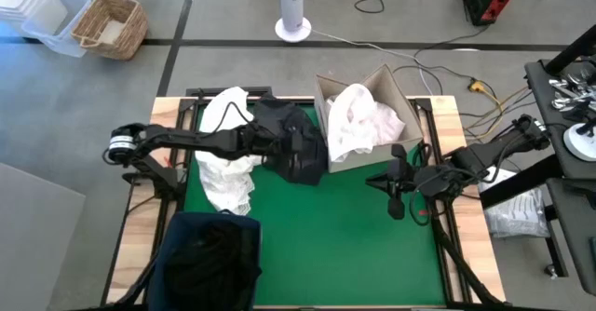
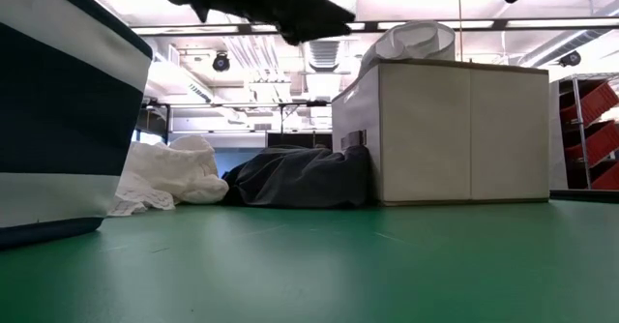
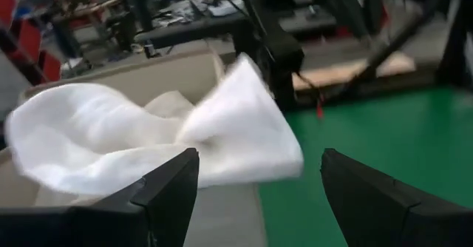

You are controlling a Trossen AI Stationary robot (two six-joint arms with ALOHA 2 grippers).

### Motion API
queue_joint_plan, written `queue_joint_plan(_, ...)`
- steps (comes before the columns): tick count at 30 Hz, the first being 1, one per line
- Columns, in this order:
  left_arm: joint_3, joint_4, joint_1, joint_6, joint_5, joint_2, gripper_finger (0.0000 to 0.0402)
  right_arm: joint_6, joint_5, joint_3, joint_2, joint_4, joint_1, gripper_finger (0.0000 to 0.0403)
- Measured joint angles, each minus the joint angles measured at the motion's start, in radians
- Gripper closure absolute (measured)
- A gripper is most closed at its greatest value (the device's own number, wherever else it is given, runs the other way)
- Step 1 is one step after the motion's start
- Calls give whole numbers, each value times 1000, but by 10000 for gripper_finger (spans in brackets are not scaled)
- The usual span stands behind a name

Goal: Sort clothes
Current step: Put the bottom white shirt into the brown laundry organizer

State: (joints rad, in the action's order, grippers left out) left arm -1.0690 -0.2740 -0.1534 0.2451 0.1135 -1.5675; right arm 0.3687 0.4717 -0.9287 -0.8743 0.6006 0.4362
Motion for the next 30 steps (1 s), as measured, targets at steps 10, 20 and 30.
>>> queue_joint_plan(10, 4, -103, 42, 245, -84, -123, 141, -3, 1, 1, -20, 0, 0, 374)
queue_joint_plan(20, 4, -248, 44, 313, -155, -193, 163, -2, 1, 1, -32, 0, 0, 374)
queue_joint_plan(30, 4, -264, 43, 319, -156, -199, 250, -2, 1, 1, -33, 1, 0, 374)
